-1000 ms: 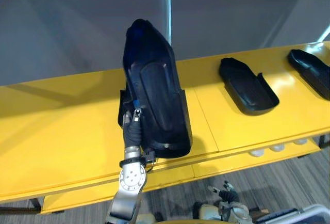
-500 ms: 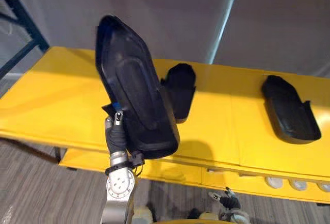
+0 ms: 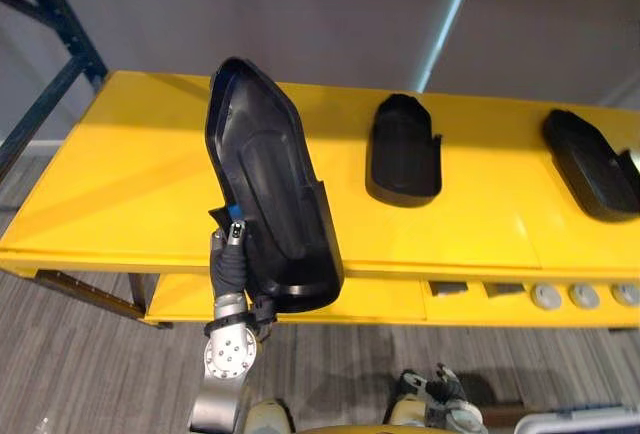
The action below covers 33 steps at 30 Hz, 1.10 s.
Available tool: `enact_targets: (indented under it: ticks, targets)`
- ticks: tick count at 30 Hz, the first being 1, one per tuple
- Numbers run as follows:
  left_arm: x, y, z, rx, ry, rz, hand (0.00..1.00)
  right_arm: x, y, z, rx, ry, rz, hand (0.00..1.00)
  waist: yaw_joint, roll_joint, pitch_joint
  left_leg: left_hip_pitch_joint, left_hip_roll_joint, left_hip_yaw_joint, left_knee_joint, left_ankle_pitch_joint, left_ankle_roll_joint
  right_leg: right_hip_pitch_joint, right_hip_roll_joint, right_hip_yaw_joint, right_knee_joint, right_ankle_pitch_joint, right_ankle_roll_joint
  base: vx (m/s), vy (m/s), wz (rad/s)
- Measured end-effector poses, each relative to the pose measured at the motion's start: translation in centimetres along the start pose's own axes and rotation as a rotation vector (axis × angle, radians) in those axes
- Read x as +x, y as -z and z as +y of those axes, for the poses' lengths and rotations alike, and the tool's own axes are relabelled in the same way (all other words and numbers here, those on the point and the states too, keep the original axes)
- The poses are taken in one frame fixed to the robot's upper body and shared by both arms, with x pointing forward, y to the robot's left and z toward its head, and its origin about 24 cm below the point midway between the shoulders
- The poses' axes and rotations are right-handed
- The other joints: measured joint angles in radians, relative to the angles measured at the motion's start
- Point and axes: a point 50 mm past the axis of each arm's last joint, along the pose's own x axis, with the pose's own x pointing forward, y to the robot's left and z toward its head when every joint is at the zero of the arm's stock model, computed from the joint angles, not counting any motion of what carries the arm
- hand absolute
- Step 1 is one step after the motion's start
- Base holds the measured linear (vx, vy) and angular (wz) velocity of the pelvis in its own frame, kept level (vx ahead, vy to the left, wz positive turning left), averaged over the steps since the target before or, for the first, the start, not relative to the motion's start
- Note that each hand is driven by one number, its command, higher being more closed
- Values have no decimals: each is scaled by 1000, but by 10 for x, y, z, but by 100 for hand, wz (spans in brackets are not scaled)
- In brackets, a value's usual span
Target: Walk over and take plastic housings, then place them on the shelf
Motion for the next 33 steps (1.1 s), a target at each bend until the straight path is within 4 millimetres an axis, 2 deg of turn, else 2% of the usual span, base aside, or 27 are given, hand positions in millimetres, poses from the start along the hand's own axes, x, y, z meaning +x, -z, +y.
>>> enact_targets:
  ticks: [1, 3, 4, 5, 6, 7, 12, 22, 24, 27, 30, 33]
  targets:
    - [-1, 0, -2, 4, 4, -4, 100, 0, -1, 2, 4, -12, -9, 0, -2, 3, 1, 14, -11, 23, -20, 7, 8, 6, 62, 36, 37, -85, 7, -119, 130, -64]
    - [-1, -2, -8, -10, 19, -8, 100, -3, 2, 3, 12, -19, -9, 0, -16, -3, -1, 14, -33, 23, -48, 26, 13, 28, 129, 79, 7, -159, 12, -102, 50, -12]
    - [-1, -3, -13, -26, 22, -7, 100, -3, 3, 1, 24, -14, -9, 0, -19, 0, 1, 14, -42, 11, -68, 41, 13, 53, 166, 134, -52, -179, 0, -91, -5, 21]
    - [-2, -3, -17, -34, 29, -8, 100, -3, 3, 0, 27, -10, -11, 0, -27, 6, 2, 16, -51, -1, -88, 56, 13, 58, 184, 162, -71, -166, -8, -83, -10, 35]
    - [-2, -4, -19, -38, 35, -10, 100, -3, 3, 0, 38, -7, -14, 0, -38, 7, 2, 18, -61, -18, -109, 72, 14, 61, 190, 179, -77, -161, -12, -60, -33, 49]
    - [-3, -5, -22, -32, 42, -16, 100, -4, 4, 1, 47, -11, -12, 0, -32, 3, 0, 37, -70, -30, -143, 98, 9, 74, 188, 173, -90, -149, -4, -19, -37, 42]
    - [-2, -7, -21, -33, 35, -26, 100, -8, 10, -2, 65, 3, -2, 0, 1, -1, -3, 64, -62, -58, -198, 128, -10, 123, 202, 136, -146, -127, -20, 5, -59, 19]
    - [-2, -7, -23, -39, 51, -24, 100, -13, 17, 4, 80, -8, 11, 0, 5, -14, -46, 104, -50, -36, -232, 133, -17, 201, 232, 151, -279, -59, -23, 26, 1, -5]
    - [-2, -7, -22, -34, 46, -22, 100, -15, 21, 4, 69, -7, 18, 0, 21, -19, -52, 118, -51, -24, -239, 133, -18, 211, 233, 164, -288, -55, -22, -20, 27, -12]
    - [1, -6, -16, 0, 21, -20, 100, -17, 26, 2, 64, -5, 31, 0, 23, -20, -62, 122, -51, -24, -254, 132, -18, 226, 236, 169, -303, -52, -19, -70, 3, -3]
    - [8, 2, -9, 61, -14, 7, 100, -17, 28, 0, 54, -1, 35, 0, 23, -13, -74, 143, -54, -27, -275, 137, -22, 241, 239, 171, -313, -50, -19, -29, -5, -1]
    - [27, 24, 8, 176, -77, 81, 100, -17, 28, -3, 20, -3, 35, 0, 17, 5, -97, 188, -68, -30, -348, 183, -24, 259, 242, 166, -330, -45, -23, -12, -8, 3]
